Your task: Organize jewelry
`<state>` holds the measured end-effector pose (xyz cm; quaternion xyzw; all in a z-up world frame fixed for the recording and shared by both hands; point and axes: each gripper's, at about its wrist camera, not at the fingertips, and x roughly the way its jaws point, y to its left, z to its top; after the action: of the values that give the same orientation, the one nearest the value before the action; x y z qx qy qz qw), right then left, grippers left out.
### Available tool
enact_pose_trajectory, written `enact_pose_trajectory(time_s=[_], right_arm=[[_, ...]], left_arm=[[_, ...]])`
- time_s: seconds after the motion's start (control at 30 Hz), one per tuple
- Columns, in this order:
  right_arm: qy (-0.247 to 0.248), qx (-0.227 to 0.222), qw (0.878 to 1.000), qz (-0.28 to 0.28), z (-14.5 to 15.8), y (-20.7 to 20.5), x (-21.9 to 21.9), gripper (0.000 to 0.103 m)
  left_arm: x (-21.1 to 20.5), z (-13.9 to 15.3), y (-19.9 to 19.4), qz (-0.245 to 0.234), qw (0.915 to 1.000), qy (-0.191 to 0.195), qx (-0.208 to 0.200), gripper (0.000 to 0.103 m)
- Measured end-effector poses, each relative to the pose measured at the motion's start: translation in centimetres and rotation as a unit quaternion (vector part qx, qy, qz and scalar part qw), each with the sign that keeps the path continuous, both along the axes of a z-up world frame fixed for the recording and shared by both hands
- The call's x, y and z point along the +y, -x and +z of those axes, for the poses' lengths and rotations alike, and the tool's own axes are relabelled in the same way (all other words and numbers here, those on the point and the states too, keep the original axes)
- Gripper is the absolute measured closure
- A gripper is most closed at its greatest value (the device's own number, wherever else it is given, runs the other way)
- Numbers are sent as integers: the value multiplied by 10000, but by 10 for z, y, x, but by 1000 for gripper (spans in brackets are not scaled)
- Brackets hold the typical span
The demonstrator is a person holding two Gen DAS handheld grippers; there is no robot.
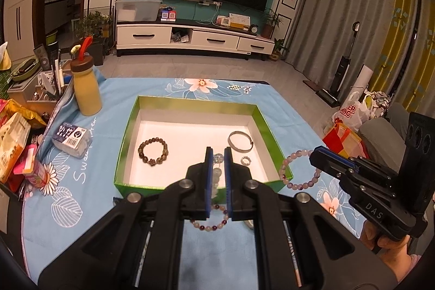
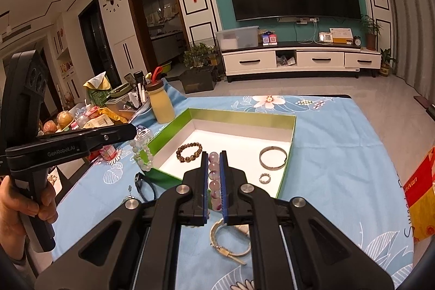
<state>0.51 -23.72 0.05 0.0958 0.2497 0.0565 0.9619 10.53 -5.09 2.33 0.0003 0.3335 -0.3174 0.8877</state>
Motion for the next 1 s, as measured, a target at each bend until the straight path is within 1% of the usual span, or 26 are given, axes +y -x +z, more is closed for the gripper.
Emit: enact_pose_trajectory(time_s=[0.2, 0.47, 0.7, 1.0], right_arm=[[37, 0, 10000, -75, 6, -15, -8, 96], [-13, 165, 9998, -91, 4, -44, -15, 96], [-176, 507, 9985, 50, -7, -78, -21, 96], [-212, 785, 9967, 78, -24, -105, -22, 96]], left_arm=[[-13, -2, -20, -61, 9999, -4, 98, 95], [-31, -15, -56, -20, 9995, -68, 310, 95], [-48, -29, -83, -65, 9987, -160, 478, 95], [-72, -52, -101, -98, 9971, -458, 607, 95]])
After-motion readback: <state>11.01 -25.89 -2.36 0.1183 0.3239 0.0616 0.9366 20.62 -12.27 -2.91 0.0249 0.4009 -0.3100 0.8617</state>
